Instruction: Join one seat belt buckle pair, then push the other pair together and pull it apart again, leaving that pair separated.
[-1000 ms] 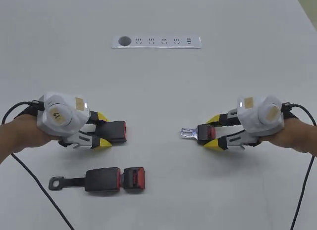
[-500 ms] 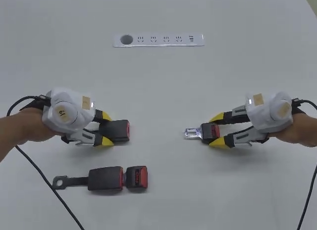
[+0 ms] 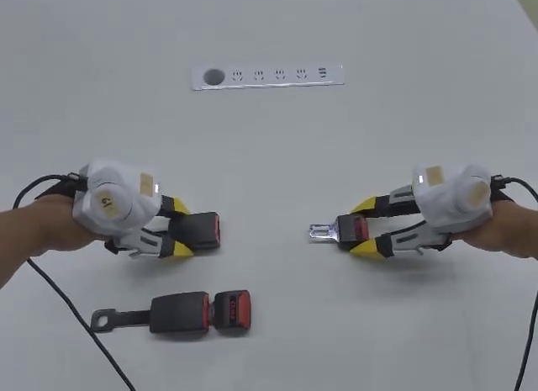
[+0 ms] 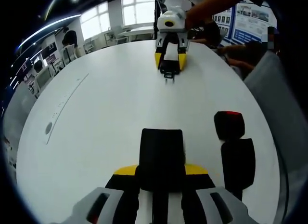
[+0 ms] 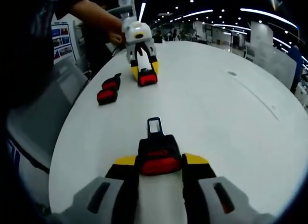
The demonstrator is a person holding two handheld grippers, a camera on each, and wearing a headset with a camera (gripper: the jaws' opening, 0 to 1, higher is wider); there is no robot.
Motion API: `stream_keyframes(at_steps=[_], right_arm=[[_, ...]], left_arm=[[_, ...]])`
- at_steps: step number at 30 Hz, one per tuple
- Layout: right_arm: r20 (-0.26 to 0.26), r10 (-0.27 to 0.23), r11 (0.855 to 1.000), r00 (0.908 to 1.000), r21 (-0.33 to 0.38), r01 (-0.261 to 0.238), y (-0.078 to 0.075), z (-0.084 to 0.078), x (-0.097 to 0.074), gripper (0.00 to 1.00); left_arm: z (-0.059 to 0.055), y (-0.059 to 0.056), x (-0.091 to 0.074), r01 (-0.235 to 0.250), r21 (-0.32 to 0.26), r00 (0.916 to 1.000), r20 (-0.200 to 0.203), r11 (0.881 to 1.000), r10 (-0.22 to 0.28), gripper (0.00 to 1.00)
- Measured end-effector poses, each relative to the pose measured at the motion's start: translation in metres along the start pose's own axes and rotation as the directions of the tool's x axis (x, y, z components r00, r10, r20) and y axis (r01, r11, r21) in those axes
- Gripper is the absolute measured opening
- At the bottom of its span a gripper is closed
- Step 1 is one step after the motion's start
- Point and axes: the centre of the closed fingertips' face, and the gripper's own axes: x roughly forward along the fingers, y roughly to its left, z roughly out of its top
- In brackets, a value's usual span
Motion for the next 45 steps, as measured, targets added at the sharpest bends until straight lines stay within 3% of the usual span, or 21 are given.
stream_keyframes(at_steps=[19,33,35,39,45], right_arm=[[0.059,0.010,1.000,0.9982,-0.006,-0.009,-0.007,0.030,0.041,0.35],[0.095,0.018,0.999,0.9954,-0.028,-0.016,0.005,0.065,0.085,0.35],[0.097,0.022,0.999,0.9950,-0.032,-0.019,0.008,0.069,0.089,0.35],[0.111,0.019,1.000,0.9936,-0.022,-0.016,0.008,0.078,0.096,0.35],[0.103,0.050,0.998,0.9934,-0.037,-0.047,0.012,0.092,0.111,0.35]], left_arm=[[0.002,-0.001,0.003,0.015,0.022,0.9993,-0.034,1.000,-0.015,0.34],[0.003,-0.001,0.005,0.028,0.036,0.9983,-0.053,0.999,-0.026,0.34],[0.004,-0.001,0.005,0.033,0.051,0.9966,-0.078,0.998,-0.029,0.34],[0.003,-0.001,0.005,0.037,0.049,0.9965,-0.077,0.998,-0.033,0.34],[0.003,-0.001,0.006,0.042,0.046,0.9955,-0.086,0.998,-0.038,0.34]])
